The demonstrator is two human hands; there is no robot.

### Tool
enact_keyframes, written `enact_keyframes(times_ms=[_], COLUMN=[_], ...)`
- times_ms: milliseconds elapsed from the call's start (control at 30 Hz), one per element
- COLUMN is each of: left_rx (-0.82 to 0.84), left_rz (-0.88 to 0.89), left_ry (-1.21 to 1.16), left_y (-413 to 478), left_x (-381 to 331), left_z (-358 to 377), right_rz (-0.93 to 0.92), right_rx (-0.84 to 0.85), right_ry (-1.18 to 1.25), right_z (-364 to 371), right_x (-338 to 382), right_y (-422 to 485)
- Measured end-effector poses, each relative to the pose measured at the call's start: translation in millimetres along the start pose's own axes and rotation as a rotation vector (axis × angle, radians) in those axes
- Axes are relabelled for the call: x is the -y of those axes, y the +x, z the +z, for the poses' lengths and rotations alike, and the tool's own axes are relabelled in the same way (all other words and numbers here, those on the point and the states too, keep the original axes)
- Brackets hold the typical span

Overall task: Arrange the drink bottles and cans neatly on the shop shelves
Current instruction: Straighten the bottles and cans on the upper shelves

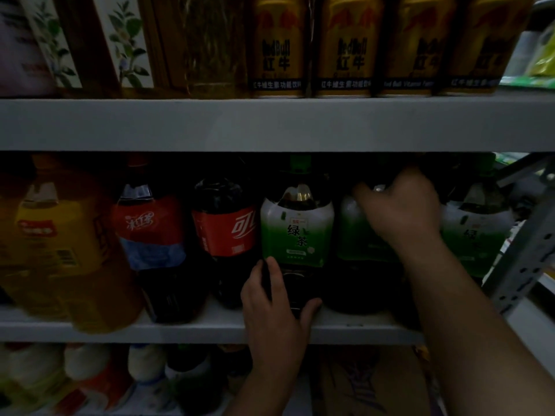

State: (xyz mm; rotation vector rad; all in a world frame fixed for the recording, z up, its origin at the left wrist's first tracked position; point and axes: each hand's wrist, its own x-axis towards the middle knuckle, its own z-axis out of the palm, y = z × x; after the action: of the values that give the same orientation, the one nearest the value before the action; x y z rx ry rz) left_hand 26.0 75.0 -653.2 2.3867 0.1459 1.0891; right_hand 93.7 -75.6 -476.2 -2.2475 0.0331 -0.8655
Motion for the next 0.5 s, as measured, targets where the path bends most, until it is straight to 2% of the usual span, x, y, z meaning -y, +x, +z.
enact_keyframes(times_ms=[133, 333, 433, 500], left_rx=[-0.017, -0.088, -0.229, -0.264], left_rz=[-0.025, 0.011, -0.074, -0.170], left_ry=[-0.021, -0.068, -0.120, -0.146], left_y=[0.8, -1.9, 9.9, 23.6], left_x=[-4.2, -2.1, 12.9, 20.4], left_z=[1.6, -13.8, -26.2, -33.4], right_rz=[-0.049, -0.068, -0.082, -0.084], right_rx=[0.072, -0.018, -0.019, -0.031], right_ry=[0.130, 0.060, 0.033, -0.010], right_z=[-6.9, -5.8, -3.2, -3.0], right_x=[-0.3, 4.0, 6.0, 8.7], right_y=[0.8, -4.8, -9.5, -10.5])
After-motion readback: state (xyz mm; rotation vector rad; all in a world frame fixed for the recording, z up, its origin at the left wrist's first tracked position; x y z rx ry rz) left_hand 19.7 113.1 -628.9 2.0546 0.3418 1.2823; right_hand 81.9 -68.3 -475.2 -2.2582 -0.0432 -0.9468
